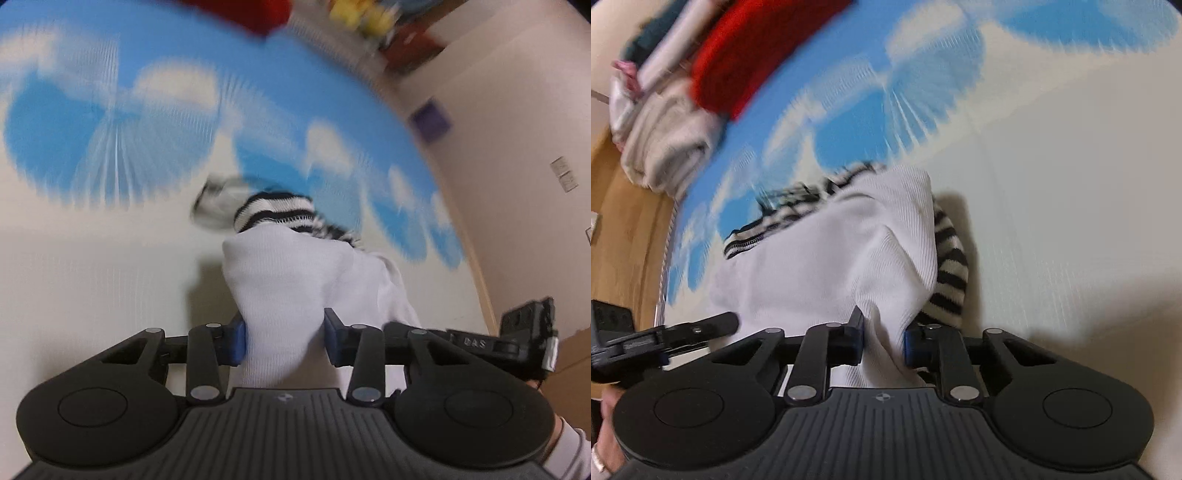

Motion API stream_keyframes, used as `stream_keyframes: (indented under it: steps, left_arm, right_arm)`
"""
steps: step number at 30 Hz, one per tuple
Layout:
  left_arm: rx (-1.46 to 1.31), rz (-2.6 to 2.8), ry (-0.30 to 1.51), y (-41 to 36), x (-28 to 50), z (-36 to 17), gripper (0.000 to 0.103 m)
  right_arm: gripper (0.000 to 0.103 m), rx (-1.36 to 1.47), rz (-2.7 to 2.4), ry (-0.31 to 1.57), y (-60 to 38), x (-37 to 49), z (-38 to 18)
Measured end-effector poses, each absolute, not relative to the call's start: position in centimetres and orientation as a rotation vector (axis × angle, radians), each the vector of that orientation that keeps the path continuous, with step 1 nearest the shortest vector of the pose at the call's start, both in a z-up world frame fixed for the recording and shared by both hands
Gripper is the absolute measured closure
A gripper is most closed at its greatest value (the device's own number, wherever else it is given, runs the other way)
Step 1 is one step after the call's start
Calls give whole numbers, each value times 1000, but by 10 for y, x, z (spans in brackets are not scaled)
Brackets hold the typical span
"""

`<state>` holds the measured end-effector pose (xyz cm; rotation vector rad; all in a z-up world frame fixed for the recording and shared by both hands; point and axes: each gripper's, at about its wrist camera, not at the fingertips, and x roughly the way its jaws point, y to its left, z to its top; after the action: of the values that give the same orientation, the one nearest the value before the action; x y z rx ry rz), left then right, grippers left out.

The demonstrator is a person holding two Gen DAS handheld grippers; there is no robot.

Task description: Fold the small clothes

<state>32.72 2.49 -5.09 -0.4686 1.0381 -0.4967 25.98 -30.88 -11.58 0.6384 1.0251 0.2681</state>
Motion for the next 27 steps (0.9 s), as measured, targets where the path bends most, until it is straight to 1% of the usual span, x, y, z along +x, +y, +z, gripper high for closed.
stream_keyframes:
  steps: [2, 3, 5, 6, 9, 12, 13, 14, 15, 17, 18, 20, 22, 24, 25, 27]
  left_arm:
    - [-446, -445, 946, 32, 333, -37, 52]
    - [-426, -399, 911, 34, 335, -32, 44]
    - [-405, -299, 838, 41, 336, -23, 43]
    - [-411, -301, 839, 43, 335, -21, 43]
    - [-408, -383, 934, 39, 330, -24, 43]
    - [-286, -441, 1043, 27, 318, -39, 43]
    - [-216, -425, 1115, 21, 315, -51, 34]
    - [-159, -399, 1181, 17, 312, -66, 28]
    - [-146, -373, 1211, 18, 309, -73, 23]
    - [-209, -366, 1212, 28, 307, -71, 24]
    - [-236, -365, 1200, 32, 305, -66, 25]
    - [-259, -384, 1161, 37, 301, -57, 26]
    - [-269, -409, 1174, 36, 298, -58, 26]
    - [-231, -401, 1219, 29, 297, -67, 25]
    - [-212, -396, 1232, 27, 296, -73, 23]
    - [-233, -387, 1246, 24, 299, -80, 23]
  right_arm:
    - [86, 624, 302, 898, -304, 266, -98]
    - [89, 623, 308, 855, -301, 269, -93]
    - [89, 584, 288, 820, -294, 277, -89]
    - [89, 544, 271, 824, -288, 282, -90]
    - [89, 480, 214, 862, -281, 297, -102]
    - [89, 464, 190, 870, -280, 309, -113]
    - [89, 457, 188, 864, -279, 312, -114]
    - [89, 448, 182, 856, -279, 314, -115]
    - [89, 447, 173, 853, -279, 314, -116]
    - [90, 452, 134, 846, -281, 312, -116]
    - [88, 467, 112, 847, -284, 311, -115]
    - [82, 541, 99, 875, -295, 308, -115]
    - [60, 620, 161, 898, -302, 302, -115]
    - [50, 614, 249, 944, -299, 296, -117]
    - [49, 588, 283, 981, -295, 294, -121]
    - [48, 517, 318, 1065, -286, 290, -131]
